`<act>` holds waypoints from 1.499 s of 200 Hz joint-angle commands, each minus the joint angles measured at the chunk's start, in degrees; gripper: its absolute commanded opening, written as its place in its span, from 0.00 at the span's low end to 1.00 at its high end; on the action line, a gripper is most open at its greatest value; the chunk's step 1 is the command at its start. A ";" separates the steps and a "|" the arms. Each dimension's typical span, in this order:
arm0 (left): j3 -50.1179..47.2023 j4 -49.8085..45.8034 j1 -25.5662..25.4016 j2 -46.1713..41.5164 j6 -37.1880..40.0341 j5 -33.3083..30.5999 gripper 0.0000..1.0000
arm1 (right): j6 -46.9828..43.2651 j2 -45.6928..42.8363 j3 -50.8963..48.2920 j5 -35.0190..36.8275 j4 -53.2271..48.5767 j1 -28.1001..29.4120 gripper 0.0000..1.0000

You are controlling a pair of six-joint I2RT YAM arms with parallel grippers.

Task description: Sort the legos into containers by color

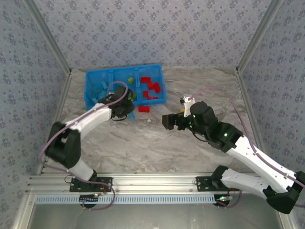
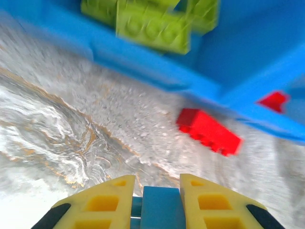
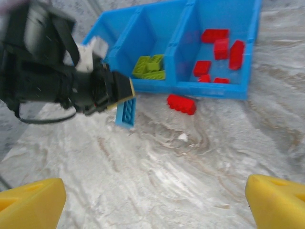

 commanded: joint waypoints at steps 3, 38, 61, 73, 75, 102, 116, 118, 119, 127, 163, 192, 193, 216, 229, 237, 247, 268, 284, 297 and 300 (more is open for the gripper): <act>2.68 -5.35 0.76 -8.74 6.75 -13.96 0.06 | 1.14 2.42 -0.05 -7.21 3.03 1.73 0.99; 5.58 -4.21 9.59 -9.33 13.64 -21.98 0.04 | -0.42 9.69 2.75 -11.76 3.54 5.65 0.99; 8.79 -1.65 16.35 -3.21 16.17 -20.69 0.04 | -1.87 14.16 5.21 -9.91 2.09 8.48 1.00; 12.10 -1.71 18.37 1.22 18.59 -20.28 0.04 | -2.22 15.67 6.06 -9.39 1.61 9.38 1.00; 12.62 -1.67 18.68 2.00 19.00 -20.32 0.04 | -2.31 15.90 6.15 -9.31 1.52 9.50 1.00; 20.25 -3.05 21.77 11.46 21.08 -17.17 0.06 | -2.36 17.34 6.74 -8.70 0.96 10.03 1.00; 24.16 -5.01 22.86 15.81 21.27 -15.32 0.09 | -2.19 17.65 6.98 -8.42 0.57 10.02 1.00; 24.79 -5.44 23.01 16.34 21.34 -15.15 0.09 | -2.17 17.62 6.99 -8.36 0.49 9.99 1.00; 25.07 -5.66 23.09 16.65 21.39 -15.15 0.10 | -2.21 17.66 7.00 -8.34 0.43 9.98 1.00; 27.45 -7.52 23.38 18.51 21.60 -14.85 0.17 | -2.16 17.70 7.11 -8.21 0.07 10.06 1.00; 29.52 -9.79 23.71 17.50 22.50 -13.56 0.50 | -0.92 17.41 6.64 -5.62 -0.70 10.23 1.00; 25.25 -9.81 23.27 8.14 21.59 -10.20 0.56 | 1.45 18.23 6.05 -1.09 -0.71 9.67 1.00; 25.04 -9.87 23.22 7.76 21.52 -9.95 0.56 | 1.58 18.32 6.00 -0.92 -0.69 9.65 1.00; 18.33 -9.65 20.70 -3.92 21.53 -4.04 0.55 | 6.14 20.18 5.34 2.86 1.04 7.88 1.00; 13.54 -9.00 17.54 -11.58 23.21 -0.78 0.55 | 8.52 22.27 5.24 3.71 2.95 6.97 1.00; 10.84 -8.87 15.00 -16.11 24.95 1.18 0.55 | 9.35 23.75 5.24 4.15 4.50 6.47 1.00; 7.86 -9.07 11.45 -21.53 26.87 3.00 0.55 | 11.71 25.92 5.36 4.34 6.45 5.96 1.00; 2.43 -11.21 4.25 -31.38 31.39 7.34 0.55 | 13.67 31.49 6.43 4.90 11.29 5.16 1.00; -1.35 -13.51 -0.13 -37.16 33.16 11.05 0.57 | 14.35 36.40 8.31 7.51 13.69 5.01 1.00; -4.06 -16.47 -2.45 -40.33 32.88 13.38 0.59 | 14.46 40.65 10.43 10.43 14.56 4.60 1.00; -4.68 -17.06 -2.91 -40.89 32.69 13.82 0.60 | 14.45 41.66 11.60 11.12 14.67 4.49 1.00</act>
